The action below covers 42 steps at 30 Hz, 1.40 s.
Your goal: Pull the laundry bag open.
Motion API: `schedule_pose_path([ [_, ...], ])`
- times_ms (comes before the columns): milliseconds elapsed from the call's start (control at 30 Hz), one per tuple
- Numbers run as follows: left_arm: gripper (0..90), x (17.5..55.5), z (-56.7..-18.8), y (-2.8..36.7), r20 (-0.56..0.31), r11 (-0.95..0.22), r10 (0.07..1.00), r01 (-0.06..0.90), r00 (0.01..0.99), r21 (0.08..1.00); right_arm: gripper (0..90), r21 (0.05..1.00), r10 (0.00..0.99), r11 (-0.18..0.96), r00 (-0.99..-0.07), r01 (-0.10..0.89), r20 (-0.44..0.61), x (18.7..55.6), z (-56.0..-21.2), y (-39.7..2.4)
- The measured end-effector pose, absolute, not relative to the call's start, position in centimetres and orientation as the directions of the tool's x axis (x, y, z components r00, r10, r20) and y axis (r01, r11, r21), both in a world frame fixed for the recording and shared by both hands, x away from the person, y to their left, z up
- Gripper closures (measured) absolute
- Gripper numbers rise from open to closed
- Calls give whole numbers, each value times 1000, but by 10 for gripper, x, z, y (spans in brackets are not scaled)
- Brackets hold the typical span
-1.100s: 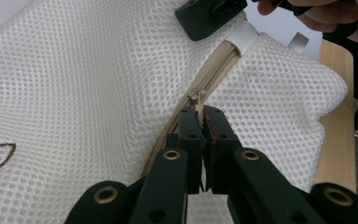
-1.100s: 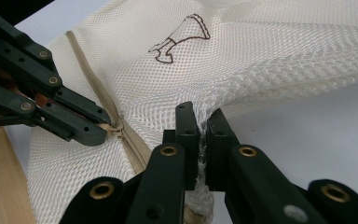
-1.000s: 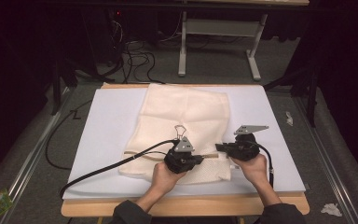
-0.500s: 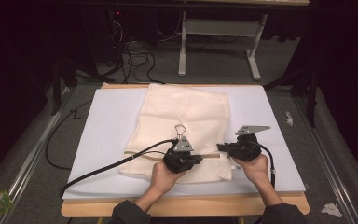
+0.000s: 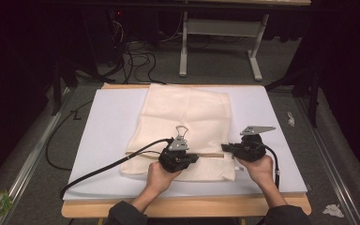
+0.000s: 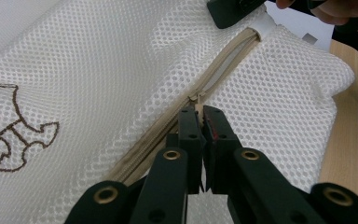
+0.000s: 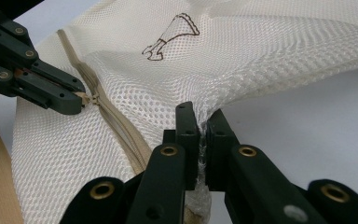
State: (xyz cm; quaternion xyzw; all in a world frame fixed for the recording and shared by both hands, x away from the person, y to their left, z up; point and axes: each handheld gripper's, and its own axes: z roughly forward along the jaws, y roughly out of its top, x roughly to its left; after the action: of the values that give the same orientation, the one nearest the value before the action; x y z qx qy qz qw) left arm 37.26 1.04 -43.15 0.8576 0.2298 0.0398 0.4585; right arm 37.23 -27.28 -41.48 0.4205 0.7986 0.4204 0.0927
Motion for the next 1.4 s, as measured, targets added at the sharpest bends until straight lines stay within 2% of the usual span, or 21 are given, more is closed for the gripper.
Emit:
schedule_pose_path([
  [1400, 872, 374, -426, 48, -140, -410, 508, 382, 850, 828, 879, 750, 781, 304, -605, 587, 156, 377, -415, -274],
])
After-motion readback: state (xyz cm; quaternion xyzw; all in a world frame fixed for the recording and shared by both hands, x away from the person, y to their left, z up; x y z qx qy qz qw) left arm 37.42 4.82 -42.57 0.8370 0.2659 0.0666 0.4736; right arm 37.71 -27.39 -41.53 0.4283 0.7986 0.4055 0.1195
